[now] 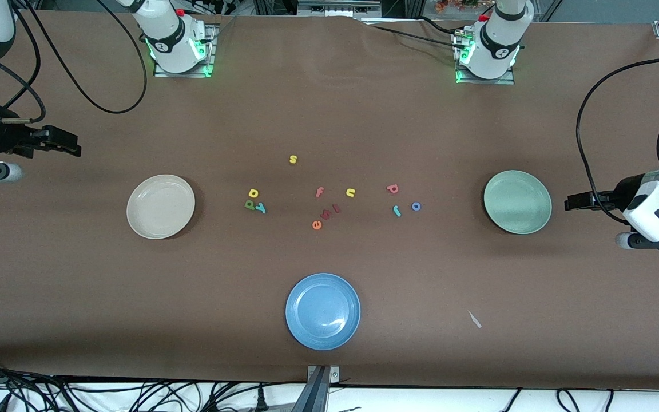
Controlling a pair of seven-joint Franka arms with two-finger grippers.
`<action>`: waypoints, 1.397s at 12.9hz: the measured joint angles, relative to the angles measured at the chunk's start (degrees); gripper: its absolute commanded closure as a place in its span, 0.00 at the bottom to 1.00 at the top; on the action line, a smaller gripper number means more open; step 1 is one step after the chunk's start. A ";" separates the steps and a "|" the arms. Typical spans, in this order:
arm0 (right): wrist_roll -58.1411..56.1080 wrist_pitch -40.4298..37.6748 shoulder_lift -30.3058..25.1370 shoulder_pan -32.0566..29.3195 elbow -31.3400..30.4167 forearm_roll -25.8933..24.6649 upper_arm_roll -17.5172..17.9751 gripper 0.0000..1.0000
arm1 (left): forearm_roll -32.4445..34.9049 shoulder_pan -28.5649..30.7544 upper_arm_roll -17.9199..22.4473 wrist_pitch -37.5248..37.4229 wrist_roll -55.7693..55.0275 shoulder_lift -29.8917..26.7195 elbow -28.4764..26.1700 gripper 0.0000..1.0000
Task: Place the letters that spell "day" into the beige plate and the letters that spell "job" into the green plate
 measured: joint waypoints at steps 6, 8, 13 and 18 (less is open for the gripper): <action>-0.06 -0.02 0.09 0.00 0.00 0.00 0.00 0.00 | 0.00 -0.02 -0.01 0.00 0.07 0.00 0.00 0.00; -0.15 -0.02 0.09 0.00 0.00 0.00 0.00 0.00 | 0.00 -0.04 -0.01 0.00 0.10 0.01 0.00 0.00; -1.17 -0.02 0.10 -0.01 0.00 0.00 0.00 0.00 | 0.00 -0.12 -0.02 0.00 0.15 0.04 0.00 0.00; -1.20 -0.10 0.11 -0.04 0.00 0.00 0.00 0.00 | 0.00 -0.16 -0.08 0.00 0.18 0.24 -0.09 0.00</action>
